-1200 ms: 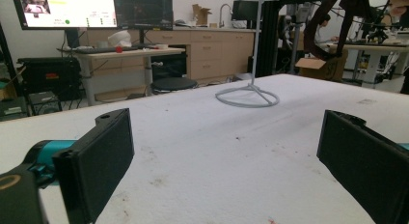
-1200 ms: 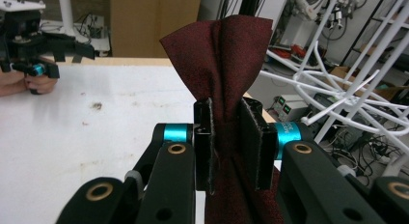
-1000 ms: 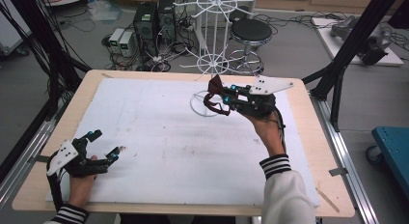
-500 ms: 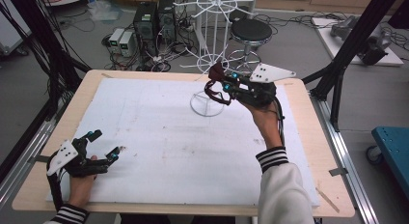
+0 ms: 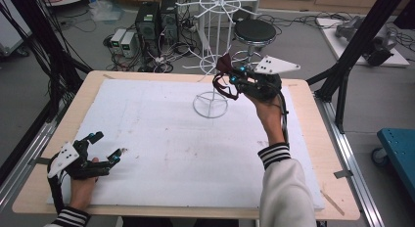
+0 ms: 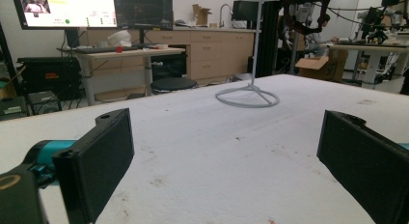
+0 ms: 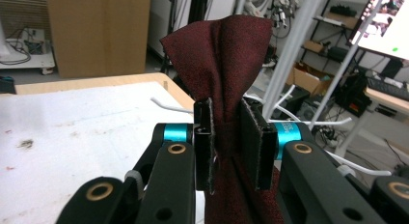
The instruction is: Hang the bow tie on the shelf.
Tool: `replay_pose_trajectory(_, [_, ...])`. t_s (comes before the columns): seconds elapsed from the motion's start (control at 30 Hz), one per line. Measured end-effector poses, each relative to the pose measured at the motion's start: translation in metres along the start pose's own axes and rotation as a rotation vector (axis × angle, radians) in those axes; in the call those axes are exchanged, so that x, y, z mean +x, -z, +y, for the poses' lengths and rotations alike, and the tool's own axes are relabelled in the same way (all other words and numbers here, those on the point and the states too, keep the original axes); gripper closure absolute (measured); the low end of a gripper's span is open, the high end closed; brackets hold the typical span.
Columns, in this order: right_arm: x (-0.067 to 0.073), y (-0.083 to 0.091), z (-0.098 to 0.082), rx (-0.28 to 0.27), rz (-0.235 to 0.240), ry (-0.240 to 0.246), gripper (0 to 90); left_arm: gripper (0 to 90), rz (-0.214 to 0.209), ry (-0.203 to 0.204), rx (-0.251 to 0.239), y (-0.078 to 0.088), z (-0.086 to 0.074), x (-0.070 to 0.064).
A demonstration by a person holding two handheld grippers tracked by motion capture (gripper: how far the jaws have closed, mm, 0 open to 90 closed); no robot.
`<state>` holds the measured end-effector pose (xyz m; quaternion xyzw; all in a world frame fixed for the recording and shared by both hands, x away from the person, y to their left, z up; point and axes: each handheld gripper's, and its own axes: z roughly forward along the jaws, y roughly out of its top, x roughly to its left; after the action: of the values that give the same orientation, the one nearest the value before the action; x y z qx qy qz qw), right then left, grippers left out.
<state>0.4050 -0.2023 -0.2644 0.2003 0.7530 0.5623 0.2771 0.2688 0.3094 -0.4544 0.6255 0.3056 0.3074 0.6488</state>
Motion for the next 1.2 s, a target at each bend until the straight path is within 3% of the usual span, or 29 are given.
replay_pose_trajectory(0.3, [-0.007, -0.007, -0.002, 0.024, -0.043, -0.041, 76.9, 6.2, 0.000, 0.000, 0.002, 0.000, 0.000, 0.000])
replay_pose_trajectory(0.87, [-0.013, -0.018, -0.011, 0.083, -0.071, -0.100, 76.2, 6.2, 0.001, 0.000, 0.000, 0.000, 0.000, 0.000])
replay_pose_trajectory(1.2, [-0.010, -0.022, -0.011, 0.101, -0.092, -0.082, 72.6, 6.2, 0.000, 0.001, 0.000, 0.000, 0.000, 0.000])
